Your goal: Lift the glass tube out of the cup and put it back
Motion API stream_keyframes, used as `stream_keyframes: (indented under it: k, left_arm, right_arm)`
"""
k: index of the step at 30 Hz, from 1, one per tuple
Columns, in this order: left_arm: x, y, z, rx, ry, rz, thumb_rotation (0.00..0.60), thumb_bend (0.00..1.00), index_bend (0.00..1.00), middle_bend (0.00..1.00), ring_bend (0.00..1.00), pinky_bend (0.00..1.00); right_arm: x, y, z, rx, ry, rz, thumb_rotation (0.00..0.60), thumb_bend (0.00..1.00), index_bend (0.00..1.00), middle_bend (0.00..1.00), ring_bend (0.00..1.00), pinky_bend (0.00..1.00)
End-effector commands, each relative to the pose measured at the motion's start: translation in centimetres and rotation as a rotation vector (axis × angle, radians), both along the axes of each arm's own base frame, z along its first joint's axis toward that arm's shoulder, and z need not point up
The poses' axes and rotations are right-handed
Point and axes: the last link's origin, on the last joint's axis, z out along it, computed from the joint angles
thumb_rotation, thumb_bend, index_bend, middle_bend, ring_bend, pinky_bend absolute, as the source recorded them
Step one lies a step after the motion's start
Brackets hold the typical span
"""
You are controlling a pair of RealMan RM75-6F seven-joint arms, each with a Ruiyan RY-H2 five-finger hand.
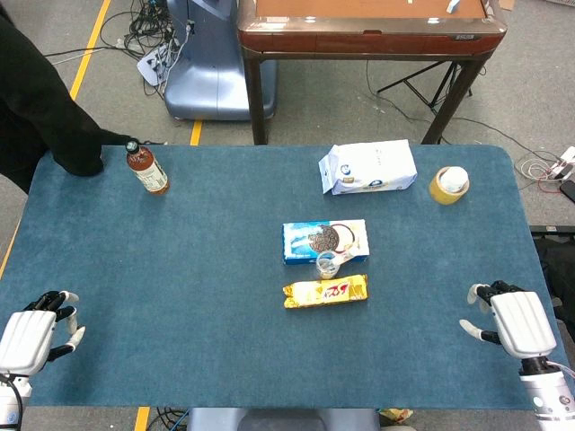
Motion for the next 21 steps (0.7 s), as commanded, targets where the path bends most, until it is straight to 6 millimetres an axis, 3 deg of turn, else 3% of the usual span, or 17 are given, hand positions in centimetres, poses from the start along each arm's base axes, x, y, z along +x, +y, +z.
stream_keyframes:
  k: [1,21]
  left_arm:
    - [0.02,0.0,-0.04,-0.001,-0.001,0.001,0.6,0.33,0.54,0.35,0.25,0.41]
    - [-0.17,-0.07,-0.03,-0.001,-0.003,0.005,0.6,0.33,0.54,0.35,0.25,0.41]
  right_arm:
    - [0.0,-0.01,0.0,0.0,-0.001,0.0,0.6,0.09,0.55,0.67,0.49,0.61]
    - [0.06,-0.39,0.1,-0.01,-0.009,0.0,0.6,0.09,0.55,0.67,0.49,0.61]
